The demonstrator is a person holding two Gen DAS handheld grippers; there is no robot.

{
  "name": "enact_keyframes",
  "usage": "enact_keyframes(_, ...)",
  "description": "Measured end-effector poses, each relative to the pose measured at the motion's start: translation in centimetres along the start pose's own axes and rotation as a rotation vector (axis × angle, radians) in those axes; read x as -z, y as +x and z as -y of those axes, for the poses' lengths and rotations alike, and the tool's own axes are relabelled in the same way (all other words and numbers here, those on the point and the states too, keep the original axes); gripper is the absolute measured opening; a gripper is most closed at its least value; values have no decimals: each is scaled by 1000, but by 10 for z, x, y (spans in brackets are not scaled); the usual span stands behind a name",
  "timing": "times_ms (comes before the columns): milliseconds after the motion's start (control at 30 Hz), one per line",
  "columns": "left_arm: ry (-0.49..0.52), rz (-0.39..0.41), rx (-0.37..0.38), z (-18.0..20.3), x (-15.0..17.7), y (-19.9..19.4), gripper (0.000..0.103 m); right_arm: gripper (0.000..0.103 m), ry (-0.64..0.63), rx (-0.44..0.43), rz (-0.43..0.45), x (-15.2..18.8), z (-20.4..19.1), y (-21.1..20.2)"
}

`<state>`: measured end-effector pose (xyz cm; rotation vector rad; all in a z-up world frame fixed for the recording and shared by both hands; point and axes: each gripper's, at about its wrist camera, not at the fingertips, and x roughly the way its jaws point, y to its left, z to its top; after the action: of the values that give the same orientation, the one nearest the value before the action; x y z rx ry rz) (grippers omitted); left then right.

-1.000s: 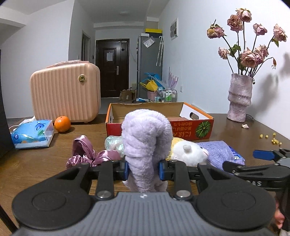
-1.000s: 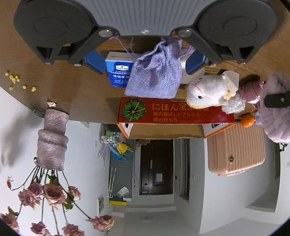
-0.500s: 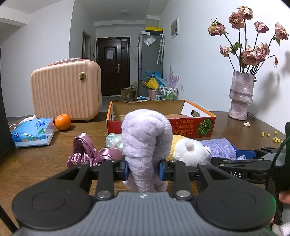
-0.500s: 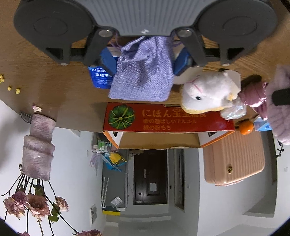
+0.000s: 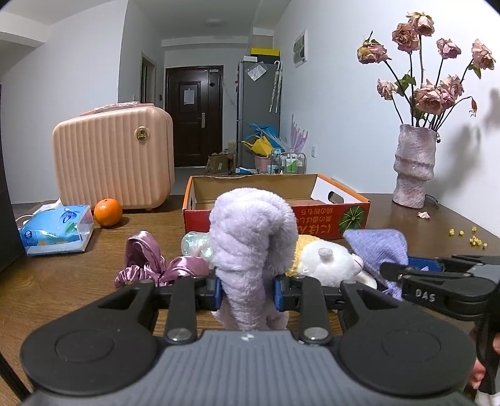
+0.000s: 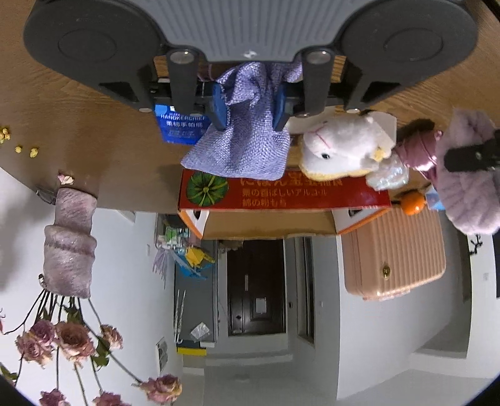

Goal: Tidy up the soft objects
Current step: 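Grasp the purple pouch with the right tool while the left tool holds the hair band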

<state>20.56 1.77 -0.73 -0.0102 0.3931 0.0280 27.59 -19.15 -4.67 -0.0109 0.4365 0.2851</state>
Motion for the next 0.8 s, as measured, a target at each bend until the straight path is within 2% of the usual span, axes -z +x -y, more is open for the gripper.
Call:
enact_keyframes(300,1,4,0,1,-1,-1,29,29,26,-8,104,-3,5,-28)
enact_keyframes(800,-15,13,10,-1,-10,0,29,29,24,-34,169,-11,5,-45)
